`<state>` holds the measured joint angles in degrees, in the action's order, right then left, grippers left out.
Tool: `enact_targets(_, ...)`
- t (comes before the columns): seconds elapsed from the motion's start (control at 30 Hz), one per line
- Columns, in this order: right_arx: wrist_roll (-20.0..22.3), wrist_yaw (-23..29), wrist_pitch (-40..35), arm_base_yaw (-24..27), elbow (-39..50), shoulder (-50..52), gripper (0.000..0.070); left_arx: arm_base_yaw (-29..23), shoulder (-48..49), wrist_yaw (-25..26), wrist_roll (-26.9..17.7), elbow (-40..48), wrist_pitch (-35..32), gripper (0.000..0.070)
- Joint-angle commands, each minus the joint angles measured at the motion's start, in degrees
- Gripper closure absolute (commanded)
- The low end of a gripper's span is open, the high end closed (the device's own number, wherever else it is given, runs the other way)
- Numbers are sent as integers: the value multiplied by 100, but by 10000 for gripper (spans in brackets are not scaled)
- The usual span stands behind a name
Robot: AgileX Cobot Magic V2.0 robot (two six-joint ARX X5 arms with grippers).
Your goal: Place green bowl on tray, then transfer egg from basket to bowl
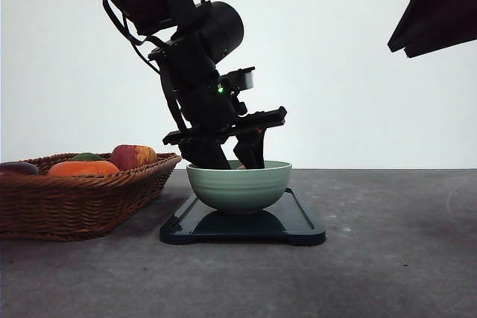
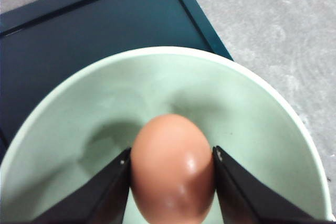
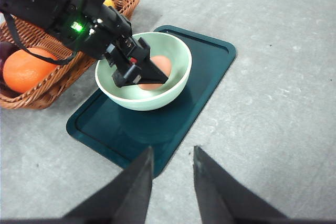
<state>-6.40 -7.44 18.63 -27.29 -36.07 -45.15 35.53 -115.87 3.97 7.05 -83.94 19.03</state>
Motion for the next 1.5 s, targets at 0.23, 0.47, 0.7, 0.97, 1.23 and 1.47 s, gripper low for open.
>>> enact_targets(0.23,-76,-2,-37,-33,-24,-48,551,50,-149,-13,-50,-109,91,382)
enact_targets(0.47,-77,-2,-23,-33,-24,-48,551,48,-147,-13,-26,-118,245,382)
enact_targets(0.7,-76,-2,147,-33,-24,-48,551,48,36,-13,9,-120,302,382)
enact_targets(0.97,-74,-2,243,-33,-24,-48,551,48,482,-13,9,-172,354,309)
enact_targets(1.23,-65,-2,243,-33,-24,-48,551,30,1428,-13,167,-168,1455,308)
enact_targets(1.47,-65,-2,248,-33,-24,-48,551,-38,2408,-109,419,536,1718,309)
